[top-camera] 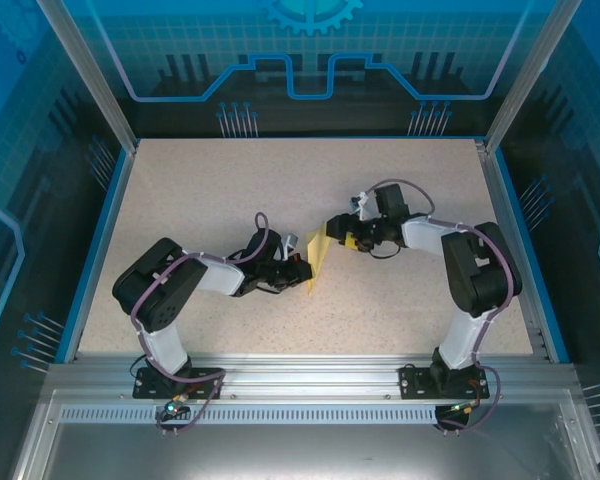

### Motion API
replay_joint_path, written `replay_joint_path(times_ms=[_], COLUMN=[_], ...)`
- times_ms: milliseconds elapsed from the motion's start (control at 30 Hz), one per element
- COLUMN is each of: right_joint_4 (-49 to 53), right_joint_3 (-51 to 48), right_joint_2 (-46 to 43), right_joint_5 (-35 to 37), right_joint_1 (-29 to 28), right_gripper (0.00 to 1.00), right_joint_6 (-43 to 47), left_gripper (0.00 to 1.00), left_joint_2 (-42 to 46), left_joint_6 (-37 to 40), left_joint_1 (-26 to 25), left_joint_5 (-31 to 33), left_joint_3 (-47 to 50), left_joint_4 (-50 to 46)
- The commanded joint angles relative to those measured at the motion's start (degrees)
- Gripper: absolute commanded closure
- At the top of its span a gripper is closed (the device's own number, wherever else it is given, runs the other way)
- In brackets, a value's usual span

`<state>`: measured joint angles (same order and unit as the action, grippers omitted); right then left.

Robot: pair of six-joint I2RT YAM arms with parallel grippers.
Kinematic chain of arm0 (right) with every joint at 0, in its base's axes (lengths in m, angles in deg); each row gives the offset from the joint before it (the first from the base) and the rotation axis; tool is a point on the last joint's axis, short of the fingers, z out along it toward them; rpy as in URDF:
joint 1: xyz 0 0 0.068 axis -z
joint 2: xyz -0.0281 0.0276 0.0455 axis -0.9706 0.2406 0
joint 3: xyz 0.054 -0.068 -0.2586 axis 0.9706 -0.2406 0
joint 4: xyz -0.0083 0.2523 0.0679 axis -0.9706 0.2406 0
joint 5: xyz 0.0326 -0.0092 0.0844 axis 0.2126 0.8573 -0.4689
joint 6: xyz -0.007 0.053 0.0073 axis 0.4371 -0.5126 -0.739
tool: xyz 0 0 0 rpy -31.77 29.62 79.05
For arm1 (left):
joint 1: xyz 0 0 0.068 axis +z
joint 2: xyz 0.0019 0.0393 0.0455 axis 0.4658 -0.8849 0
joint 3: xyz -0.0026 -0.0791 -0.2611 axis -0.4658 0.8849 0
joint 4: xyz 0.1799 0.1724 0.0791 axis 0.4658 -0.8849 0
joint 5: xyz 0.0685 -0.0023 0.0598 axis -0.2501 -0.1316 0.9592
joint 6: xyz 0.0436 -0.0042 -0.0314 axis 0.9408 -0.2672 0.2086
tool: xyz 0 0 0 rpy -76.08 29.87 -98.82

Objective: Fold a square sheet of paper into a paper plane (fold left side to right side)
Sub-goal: Fold the wing for the fifth time at the center of the table.

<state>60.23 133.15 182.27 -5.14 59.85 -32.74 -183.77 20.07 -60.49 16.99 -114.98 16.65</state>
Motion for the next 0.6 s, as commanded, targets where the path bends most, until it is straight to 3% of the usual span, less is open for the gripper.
replay_joint_path(times_ms=[0, 167, 567], right_joint_4=[1.8, 1.8, 4.8], right_joint_3=[-1.1, -0.8, 2.4], right_joint_2=[-1.0, 0.8, 5.4], right_joint_5=[-1.4, -1.1, 0.9], right_joint_1=[0.0, -1.9, -6.0], right_gripper=[0.38, 0.46, 0.44], right_joint_6=[2.5, 2.6, 3.1], left_gripper=[1.00, 1.00, 1.00], left_joint_2=[-1.1, -1.4, -3.4], left_joint_6=[-1.4, -2.5, -4.3], left_joint_1=[0.6, 0.5, 0.5], left_joint_5=[-1.9, -1.9, -1.9], left_joint_3=[-1.3, -1.0, -0.8], left_joint_4=[2.2, 3.4, 5.5])
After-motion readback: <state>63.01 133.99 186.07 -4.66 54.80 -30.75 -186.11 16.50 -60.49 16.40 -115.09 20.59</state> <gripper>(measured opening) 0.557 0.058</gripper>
